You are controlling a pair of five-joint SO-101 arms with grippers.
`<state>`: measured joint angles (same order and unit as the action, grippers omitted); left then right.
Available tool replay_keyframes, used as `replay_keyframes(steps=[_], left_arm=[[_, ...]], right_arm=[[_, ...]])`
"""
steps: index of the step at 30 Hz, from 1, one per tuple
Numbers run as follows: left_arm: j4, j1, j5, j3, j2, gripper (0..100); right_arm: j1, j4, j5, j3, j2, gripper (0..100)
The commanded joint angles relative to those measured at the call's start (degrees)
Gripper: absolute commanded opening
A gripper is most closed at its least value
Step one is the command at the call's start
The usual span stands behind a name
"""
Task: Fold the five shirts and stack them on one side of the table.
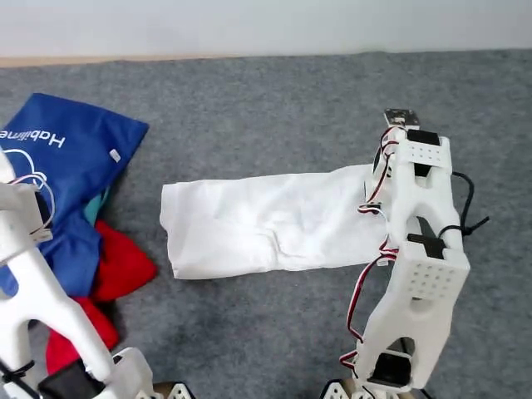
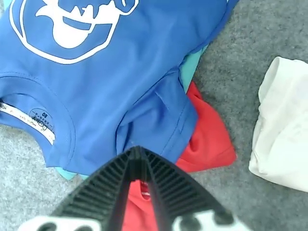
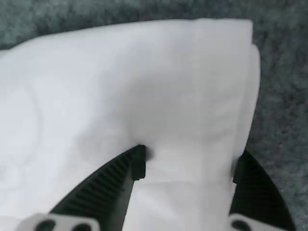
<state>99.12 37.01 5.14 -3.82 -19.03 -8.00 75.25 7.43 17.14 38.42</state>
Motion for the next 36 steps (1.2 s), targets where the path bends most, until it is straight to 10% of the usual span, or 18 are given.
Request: replay_keyframes(steps=[1,6,36], left_arm=[[1.32,-0.09,0.35,1.8,-1.85,0],[1.32,-0.09,0.35,1.8,-2.11,0],[1.41,0.0,0.26,1.8,-2.2,0]], right_arm=[[0.75,1.19,-0.53,2.02,0.04,18.4],[0.4,2.07,-0.53,2.11,-0.04,0.4],[-23.78,2.33,20.48,3.43,-10.42,1.0]])
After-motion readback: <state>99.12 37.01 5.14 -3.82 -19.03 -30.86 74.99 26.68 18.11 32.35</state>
